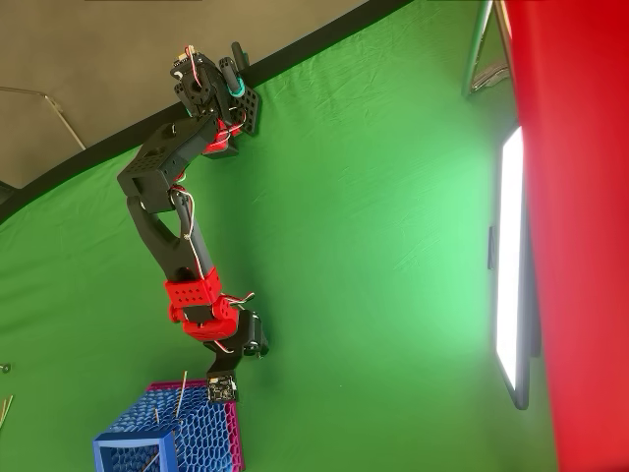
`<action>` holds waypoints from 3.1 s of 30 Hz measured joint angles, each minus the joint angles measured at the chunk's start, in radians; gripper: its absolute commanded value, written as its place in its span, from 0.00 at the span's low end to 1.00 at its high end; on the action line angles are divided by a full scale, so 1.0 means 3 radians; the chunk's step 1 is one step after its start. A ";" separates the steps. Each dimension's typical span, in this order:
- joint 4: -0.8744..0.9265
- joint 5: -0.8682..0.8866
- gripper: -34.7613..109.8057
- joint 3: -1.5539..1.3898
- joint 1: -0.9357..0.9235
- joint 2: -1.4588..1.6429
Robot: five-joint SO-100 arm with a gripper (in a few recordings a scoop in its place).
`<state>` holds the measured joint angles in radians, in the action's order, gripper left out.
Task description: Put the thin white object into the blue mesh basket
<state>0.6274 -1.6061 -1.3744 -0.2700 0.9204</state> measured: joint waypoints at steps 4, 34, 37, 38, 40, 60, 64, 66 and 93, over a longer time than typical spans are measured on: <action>0.0020 0.0000 0.32 0.0026 0.0026 0.0000; 0.0476 0.0302 0.26 0.0470 0.0143 -0.0031; 0.0598 0.0394 0.26 0.0593 0.0174 -0.0031; 0.0624 0.0419 0.26 0.0624 0.0179 -0.0031; 0.0680 0.0470 0.25 0.0701 0.0199 -0.0031; 0.1161 0.1212 0.25 0.1672 0.0460 -0.0020; 0.1273 0.1457 0.25 0.1999 0.0491 -0.0020; 0.1319 0.1575 0.25 0.2183 0.0506 -0.0020; 0.1324 0.1176 0.25 0.4786 -0.0005 -0.0695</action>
<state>1.0247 -1.2533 0.0614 -0.2715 0.7118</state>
